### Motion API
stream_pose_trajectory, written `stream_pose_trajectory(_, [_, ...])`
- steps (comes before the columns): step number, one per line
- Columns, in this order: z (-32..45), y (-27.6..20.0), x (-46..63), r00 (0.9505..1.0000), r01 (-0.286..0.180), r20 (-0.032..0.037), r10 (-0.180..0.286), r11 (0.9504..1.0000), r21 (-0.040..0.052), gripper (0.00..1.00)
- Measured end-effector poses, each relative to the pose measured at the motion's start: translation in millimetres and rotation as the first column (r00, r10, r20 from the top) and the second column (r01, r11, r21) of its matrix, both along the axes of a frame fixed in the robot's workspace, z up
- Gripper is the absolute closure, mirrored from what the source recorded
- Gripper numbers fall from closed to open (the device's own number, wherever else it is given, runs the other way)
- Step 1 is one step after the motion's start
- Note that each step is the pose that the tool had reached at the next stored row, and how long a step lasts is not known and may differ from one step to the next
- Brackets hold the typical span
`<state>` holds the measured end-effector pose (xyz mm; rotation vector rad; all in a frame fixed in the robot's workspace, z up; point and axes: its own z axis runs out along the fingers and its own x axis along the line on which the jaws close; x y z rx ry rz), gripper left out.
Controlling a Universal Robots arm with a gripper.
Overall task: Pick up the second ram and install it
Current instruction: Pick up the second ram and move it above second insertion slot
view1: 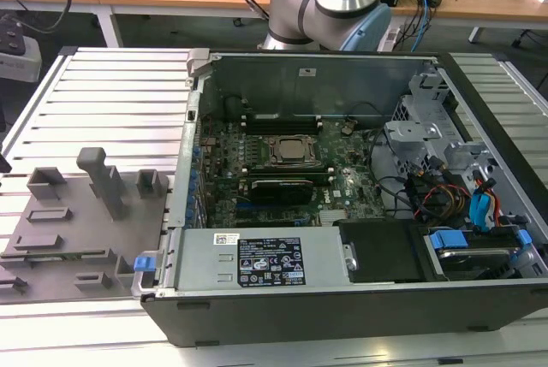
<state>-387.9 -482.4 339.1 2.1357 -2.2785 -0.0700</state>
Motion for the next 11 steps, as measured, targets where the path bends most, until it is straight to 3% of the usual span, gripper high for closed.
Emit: stream_pose_trajectory(11, [-20.9,0.0,0.0,1.0,0.0,-0.0001,0.0,1.0,-0.0001,0.7])
